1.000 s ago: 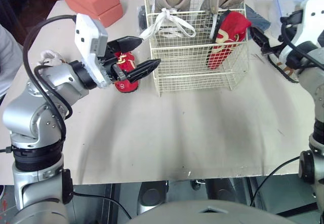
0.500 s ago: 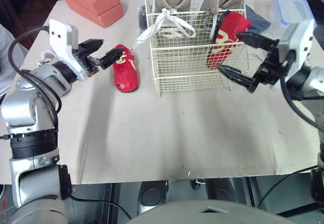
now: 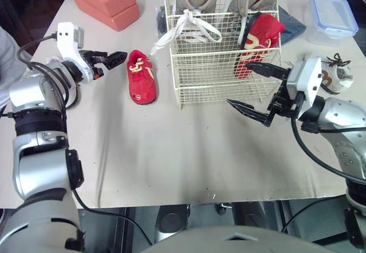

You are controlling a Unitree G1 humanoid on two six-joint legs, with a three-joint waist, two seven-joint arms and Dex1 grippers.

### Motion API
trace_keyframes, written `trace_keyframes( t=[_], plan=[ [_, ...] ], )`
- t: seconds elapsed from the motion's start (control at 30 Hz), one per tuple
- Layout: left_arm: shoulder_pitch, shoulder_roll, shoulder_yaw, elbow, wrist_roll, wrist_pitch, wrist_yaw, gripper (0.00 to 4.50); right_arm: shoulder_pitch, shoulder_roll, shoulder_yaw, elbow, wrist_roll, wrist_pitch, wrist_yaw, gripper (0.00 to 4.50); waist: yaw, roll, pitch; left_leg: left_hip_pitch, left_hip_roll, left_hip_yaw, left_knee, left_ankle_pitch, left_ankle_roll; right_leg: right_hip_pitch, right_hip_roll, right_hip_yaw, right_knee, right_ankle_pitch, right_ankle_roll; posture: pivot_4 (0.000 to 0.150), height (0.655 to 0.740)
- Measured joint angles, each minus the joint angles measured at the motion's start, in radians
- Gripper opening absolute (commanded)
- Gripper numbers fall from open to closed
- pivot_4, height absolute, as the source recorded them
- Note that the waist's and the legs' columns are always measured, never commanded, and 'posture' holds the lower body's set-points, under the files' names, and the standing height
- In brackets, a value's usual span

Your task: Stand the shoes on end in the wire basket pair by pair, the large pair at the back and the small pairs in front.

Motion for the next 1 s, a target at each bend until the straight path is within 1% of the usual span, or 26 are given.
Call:
trace_keyframes(
  t=[0.1, 0.23, 0.37, 0.53, 0.83, 0.9, 0.93, 1.0],
  plan=[
    [-0.084, -0.013, -0.035, 0.129, 0.056, 0.000, -0.003, 4.50, 0.006, 0.011, 0.004, 0.000, -0.015, -0.011, -0.008, 4.48, 0.001, -0.001, 0.000, 0.000, 0.000, 0.001, 0.000, 0.000, 0.000, 0.000, 0.000, -0.001, 0.000, 0.000, 0.000, 0.150, 0.6860],
    [-0.145, -0.033, -0.035, 0.220, 0.091, -0.011, -0.018, 4.50, 0.016, 0.022, 0.005, -0.001, -0.027, -0.019, -0.014, 4.48, 0.000, -0.001, 0.000, 0.000, 0.000, 0.001, 0.001, 0.000, 0.000, 0.000, 0.000, -0.001, 0.000, 0.000, 0.000, 0.150, 0.6860],
    [-0.170, -0.063, -0.033, 0.263, 0.099, -0.015, -0.037, 4.50, 0.028, 0.033, 0.005, -0.002, -0.038, -0.022, -0.019, 4.48, 0.001, -0.001, -0.001, -0.001, 0.000, 0.001, 0.001, 0.000, 0.000, 0.000, 0.000, -0.001, 0.000, 0.000, 0.000, 0.150, 0.6860],
    [-0.195, -0.073, -0.032, 0.294, 0.116, -0.013, -0.043, 4.50, 0.038, 0.041, 0.006, -0.006, -0.047, -0.022, -0.030, 4.48, -0.001, -0.002, -0.001, -0.001, 0.000, 0.001, 0.001, 0.000, 0.000, 0.000, 0.000, -0.001, 0.001, 0.000, 0.000, 0.150, 0.6860],
    [-0.203, -0.072, -0.089, 0.312, 0.210, 0.000, -0.073, 4.50, 0.038, 0.043, 0.006, -0.006, -0.058, -0.025, -0.035, 4.48, -0.002, -0.002, -0.001, 0.000, 0.000, 0.001, 0.001, 0.000, 0.000, 0.000, 0.000, 0.000, 0.001, 0.000, 0.000, 0.150, 0.6860],
    [-0.202, -0.072, -0.101, 0.311, 0.221, 0.003, -0.087, 4.00, 0.038, 0.043, 0.006, -0.006, -0.059, -0.026, -0.035, 4.50, -0.002, -0.002, -0.001, 0.000, 0.000, 0.001, 0.001, 0.000, 0.000, 0.000, 0.000, 0.000, 0.001, 0.000, 0.000, 0.150, 0.6860],
    [-0.202, -0.072, -0.102, 0.310, 0.226, 0.002, -0.091, 3.85, 0.038, 0.044, 0.006, -0.006, -0.059, -0.026, -0.035, 4.50, -0.002, -0.002, -0.001, 0.000, 0.000, 0.001, 0.001, 0.000, 0.000, 0.000, 0.000, 0.000, 0.001, 0.000, 0.000, 0.150, 0.6860],
    [-0.200, -0.075, -0.102, 0.310, 0.228, -0.001, -0.093, 2.95, 0.038, 0.045, 0.006, -0.006, -0.059, -0.026, -0.035, 4.50, -0.002, -0.002, -0.001, 0.000, 0.001, 0.001, 0.001, 0.000, 0.000, 0.000, 0.000, 0.000, 0.001, 0.000, 0.000, 0.150, 0.6860]
  ],
)
